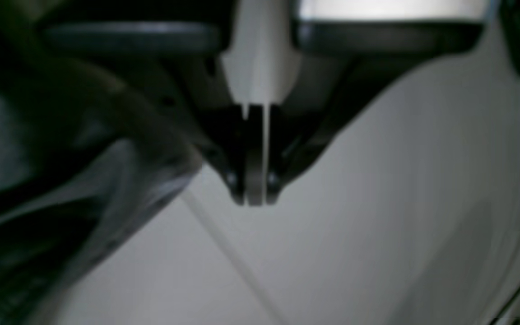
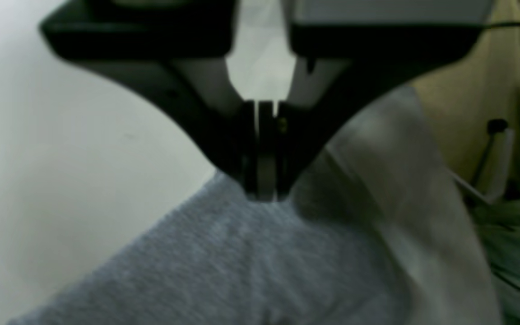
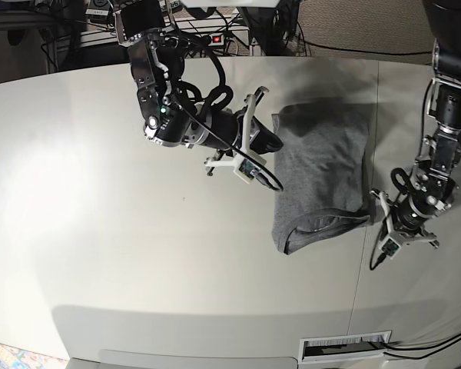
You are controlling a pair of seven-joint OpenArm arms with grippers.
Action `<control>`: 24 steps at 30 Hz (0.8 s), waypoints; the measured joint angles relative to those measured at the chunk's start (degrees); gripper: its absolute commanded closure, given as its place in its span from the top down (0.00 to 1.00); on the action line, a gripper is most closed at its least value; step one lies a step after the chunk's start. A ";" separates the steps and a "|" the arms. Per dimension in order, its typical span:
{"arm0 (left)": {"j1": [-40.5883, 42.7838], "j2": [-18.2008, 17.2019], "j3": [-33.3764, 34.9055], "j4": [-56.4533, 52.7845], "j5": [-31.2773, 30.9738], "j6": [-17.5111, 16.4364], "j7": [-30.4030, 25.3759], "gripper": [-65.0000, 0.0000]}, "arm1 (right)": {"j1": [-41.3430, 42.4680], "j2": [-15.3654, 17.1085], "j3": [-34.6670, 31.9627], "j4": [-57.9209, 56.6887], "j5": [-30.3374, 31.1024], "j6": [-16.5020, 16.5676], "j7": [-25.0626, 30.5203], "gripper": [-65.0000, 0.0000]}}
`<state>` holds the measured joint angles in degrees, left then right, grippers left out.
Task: Fold the T-shirt properly
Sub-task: 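Move the left gripper to the shirt's side and tuck the edge under, then press and square the folded shirt's side with the left gripper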
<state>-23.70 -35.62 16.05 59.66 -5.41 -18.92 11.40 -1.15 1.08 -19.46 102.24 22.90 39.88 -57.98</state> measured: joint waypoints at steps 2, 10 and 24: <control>0.66 -2.23 0.02 3.80 -3.98 0.02 2.75 0.00 | 0.11 0.00 0.00 0.02 -0.90 0.02 1.88 0.00; 10.62 -9.11 0.11 25.94 -19.02 -4.07 12.85 0.00 | 1.95 -0.11 0.00 0.11 -3.19 0.04 6.05 0.00; 21.92 -5.79 0.26 28.83 -20.96 -3.89 12.59 0.00 | 2.12 -0.31 0.00 0.11 -11.30 0.04 6.21 0.00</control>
<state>-1.78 -41.41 16.32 88.49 -26.37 -22.81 23.99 0.97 0.78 -19.46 102.35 11.60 39.92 -51.77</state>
